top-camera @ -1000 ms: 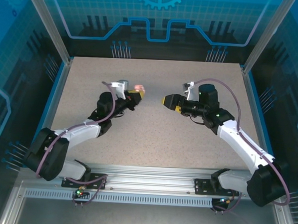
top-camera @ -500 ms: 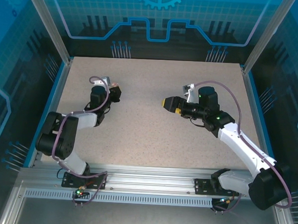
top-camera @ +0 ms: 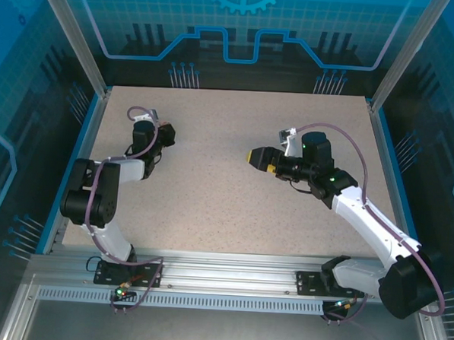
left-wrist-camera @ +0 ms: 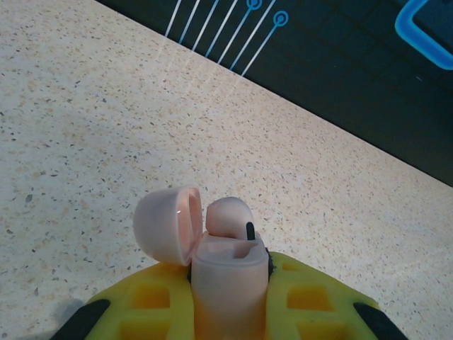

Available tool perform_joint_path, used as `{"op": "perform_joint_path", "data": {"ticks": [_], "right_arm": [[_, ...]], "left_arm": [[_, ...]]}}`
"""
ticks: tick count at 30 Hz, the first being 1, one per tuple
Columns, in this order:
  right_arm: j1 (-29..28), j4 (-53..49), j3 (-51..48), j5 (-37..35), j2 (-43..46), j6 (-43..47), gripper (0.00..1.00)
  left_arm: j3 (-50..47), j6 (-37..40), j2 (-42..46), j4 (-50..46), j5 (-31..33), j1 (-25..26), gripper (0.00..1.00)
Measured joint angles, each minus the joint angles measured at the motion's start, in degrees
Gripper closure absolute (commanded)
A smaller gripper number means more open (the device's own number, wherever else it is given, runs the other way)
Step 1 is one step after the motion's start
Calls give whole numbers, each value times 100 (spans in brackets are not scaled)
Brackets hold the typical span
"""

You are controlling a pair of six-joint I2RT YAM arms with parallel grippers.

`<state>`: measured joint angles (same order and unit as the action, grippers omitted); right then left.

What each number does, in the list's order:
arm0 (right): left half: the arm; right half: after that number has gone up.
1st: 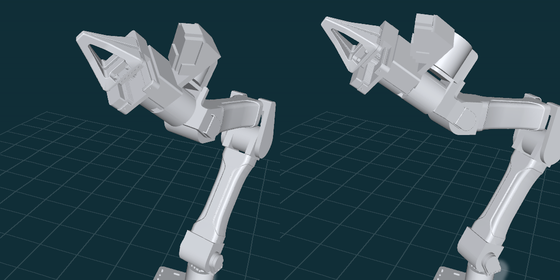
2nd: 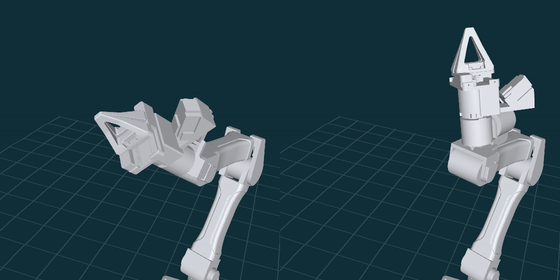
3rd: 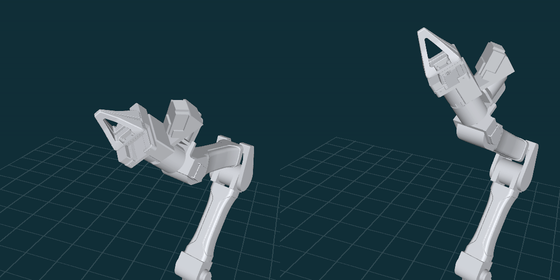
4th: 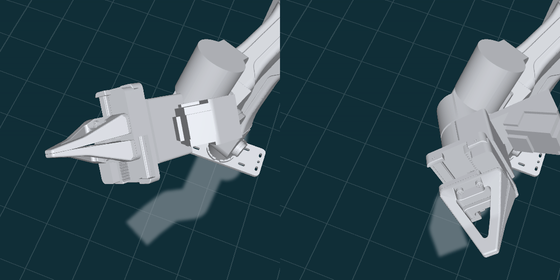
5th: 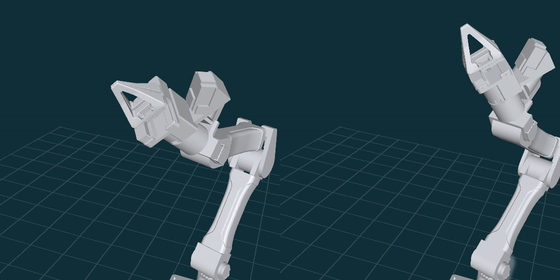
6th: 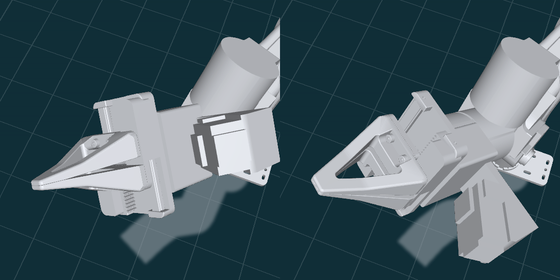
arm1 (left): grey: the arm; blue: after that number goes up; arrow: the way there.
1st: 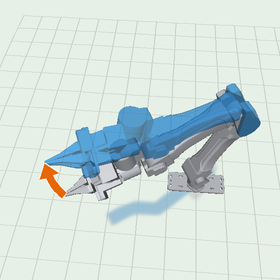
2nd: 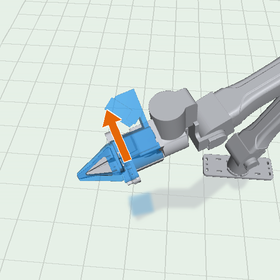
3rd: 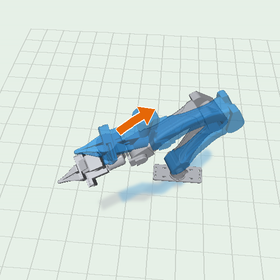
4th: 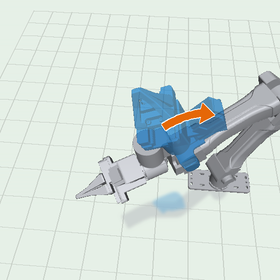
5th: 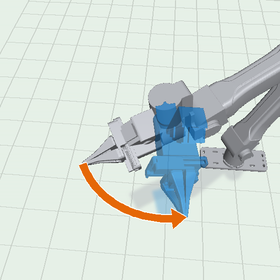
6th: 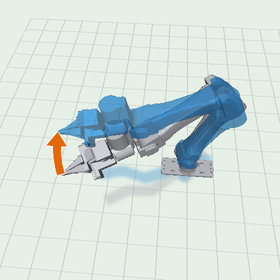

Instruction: Insert wireless bluetooth earbuds into charging case

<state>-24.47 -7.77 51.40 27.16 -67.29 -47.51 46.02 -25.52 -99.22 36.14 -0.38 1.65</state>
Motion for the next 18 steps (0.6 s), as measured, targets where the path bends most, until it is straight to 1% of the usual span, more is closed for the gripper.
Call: {"op": "perform_joint_path", "data": {"ticks": [3,7,9,14,18], "right_arm": [[0,-13,0,9,0,50,5],[2,-151,39,66,-4,345,5],[4,-181,85,170,-22,520,5],[94,-42,122,636,-22,804,5],[127,76,243,1051,-22,979,6]], "left_arm": [[-17,-24,0,201,-400,0,100],[-136,-212,87,737,-1311,35,100],[-199,-317,236,966,-1832,153,100],[-260,-461,1001,1202,-2931,833,100],[-260,-459,1714,1222,-3423,1360,100]]}}
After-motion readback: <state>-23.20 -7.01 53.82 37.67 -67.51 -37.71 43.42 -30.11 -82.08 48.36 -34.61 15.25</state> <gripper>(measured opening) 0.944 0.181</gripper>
